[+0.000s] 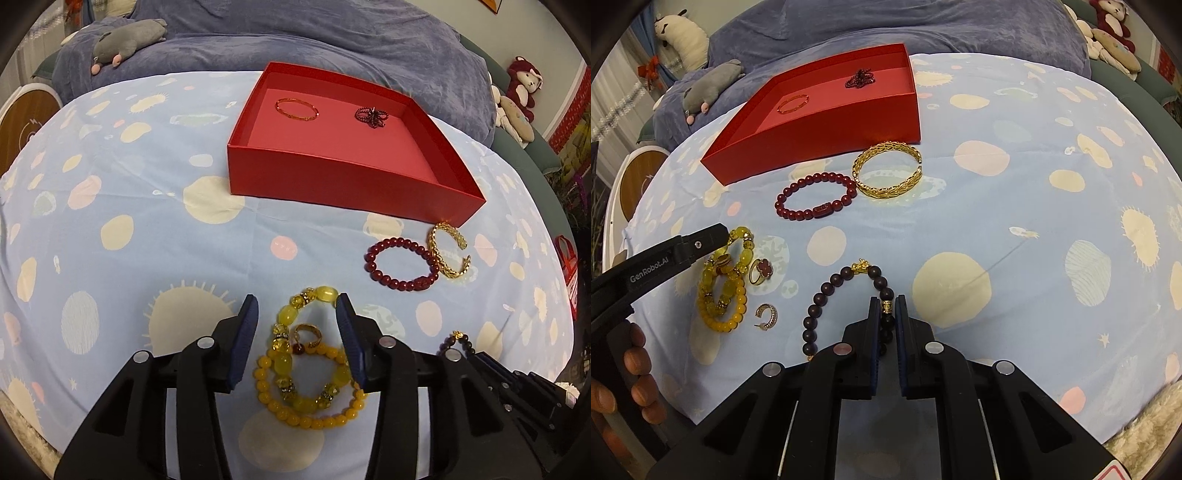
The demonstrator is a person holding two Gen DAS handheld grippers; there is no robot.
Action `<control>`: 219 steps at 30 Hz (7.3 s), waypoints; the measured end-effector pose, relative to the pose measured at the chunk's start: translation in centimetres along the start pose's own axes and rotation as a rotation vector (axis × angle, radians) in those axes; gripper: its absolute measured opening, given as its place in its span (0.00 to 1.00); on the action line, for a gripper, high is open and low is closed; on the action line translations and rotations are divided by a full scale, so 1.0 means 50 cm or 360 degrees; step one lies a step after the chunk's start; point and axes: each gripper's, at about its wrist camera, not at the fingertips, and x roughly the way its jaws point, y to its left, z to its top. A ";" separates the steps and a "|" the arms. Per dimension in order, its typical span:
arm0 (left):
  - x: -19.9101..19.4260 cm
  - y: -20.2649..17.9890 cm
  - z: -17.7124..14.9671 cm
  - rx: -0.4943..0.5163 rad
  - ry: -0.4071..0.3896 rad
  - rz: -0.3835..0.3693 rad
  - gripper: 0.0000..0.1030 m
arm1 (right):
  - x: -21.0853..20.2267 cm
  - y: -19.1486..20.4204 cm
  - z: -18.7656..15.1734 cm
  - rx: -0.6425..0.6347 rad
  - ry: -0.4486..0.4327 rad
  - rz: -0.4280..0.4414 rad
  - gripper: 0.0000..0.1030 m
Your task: Organize jewelry
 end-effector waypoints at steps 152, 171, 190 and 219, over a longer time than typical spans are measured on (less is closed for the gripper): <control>-0.028 -0.004 -0.093 0.0157 0.0014 0.0168 0.22 | -0.104 0.033 -0.018 -0.0069 -0.0078 0.0063 0.40; -0.048 0.048 -0.110 0.0060 0.0016 0.0128 0.07 | -0.062 0.053 0.012 -0.0123 -0.0077 0.0039 0.40; -0.049 0.054 -0.117 0.0069 -0.0029 0.0087 0.07 | 0.073 0.076 0.137 0.0001 -0.0022 0.0052 0.24; -0.055 0.064 -0.118 0.0007 -0.0031 0.0003 0.07 | -0.013 0.047 0.064 -0.0050 -0.0065 0.0003 0.07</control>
